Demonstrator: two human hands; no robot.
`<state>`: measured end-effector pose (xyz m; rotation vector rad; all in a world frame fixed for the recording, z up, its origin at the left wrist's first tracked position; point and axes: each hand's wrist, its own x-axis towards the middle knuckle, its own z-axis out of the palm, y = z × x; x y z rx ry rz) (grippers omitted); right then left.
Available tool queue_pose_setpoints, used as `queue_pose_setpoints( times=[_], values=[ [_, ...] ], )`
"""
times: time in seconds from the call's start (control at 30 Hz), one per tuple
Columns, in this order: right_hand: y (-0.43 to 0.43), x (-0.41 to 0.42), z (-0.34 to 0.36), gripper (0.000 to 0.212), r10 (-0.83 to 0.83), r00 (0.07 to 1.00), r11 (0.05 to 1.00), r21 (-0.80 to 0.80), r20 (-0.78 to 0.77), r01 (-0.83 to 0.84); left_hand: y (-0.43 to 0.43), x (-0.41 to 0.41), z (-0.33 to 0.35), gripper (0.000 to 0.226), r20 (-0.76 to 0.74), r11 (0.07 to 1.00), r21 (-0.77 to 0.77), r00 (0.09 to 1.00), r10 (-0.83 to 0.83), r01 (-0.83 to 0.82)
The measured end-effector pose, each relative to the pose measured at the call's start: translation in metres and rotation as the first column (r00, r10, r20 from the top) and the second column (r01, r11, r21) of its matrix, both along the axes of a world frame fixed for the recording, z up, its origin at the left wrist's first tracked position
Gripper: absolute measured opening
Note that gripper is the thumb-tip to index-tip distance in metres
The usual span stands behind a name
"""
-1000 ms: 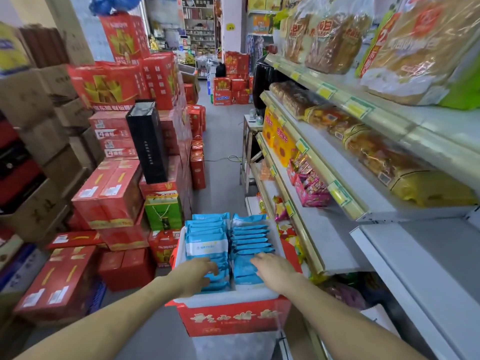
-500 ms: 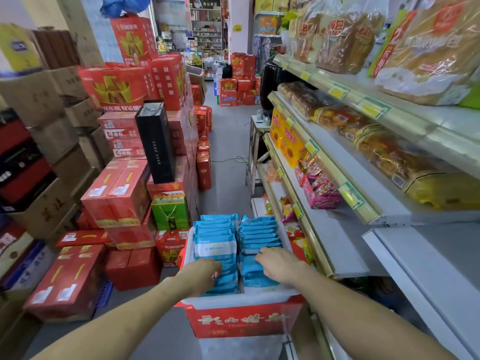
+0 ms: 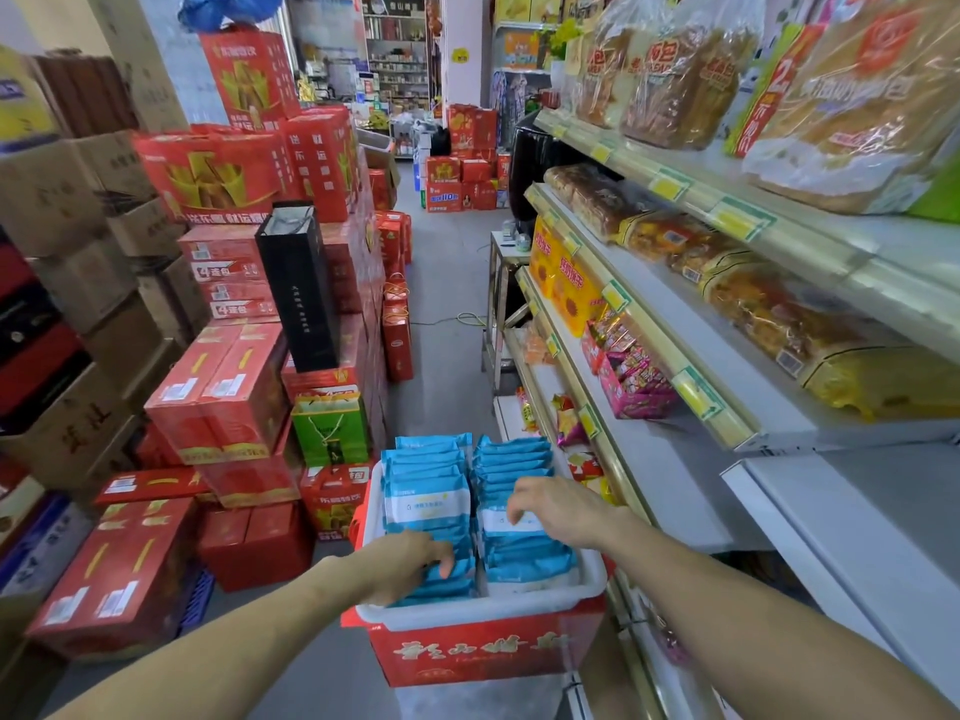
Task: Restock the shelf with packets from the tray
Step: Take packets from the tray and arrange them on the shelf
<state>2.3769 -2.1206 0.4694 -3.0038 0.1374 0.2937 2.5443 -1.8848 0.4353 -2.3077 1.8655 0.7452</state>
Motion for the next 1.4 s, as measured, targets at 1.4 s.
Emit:
queue_pose_setpoints(
  times=[1.4],
  values=[
    [-0.021,-0.004,0.131,0.047,-0.079,0.997,0.995,0.056,-0.001,0.079,-0.040,0.044,0.118,0.042,0.078,0.994,-0.092,0.996,-0.052,0.059]
  ],
)
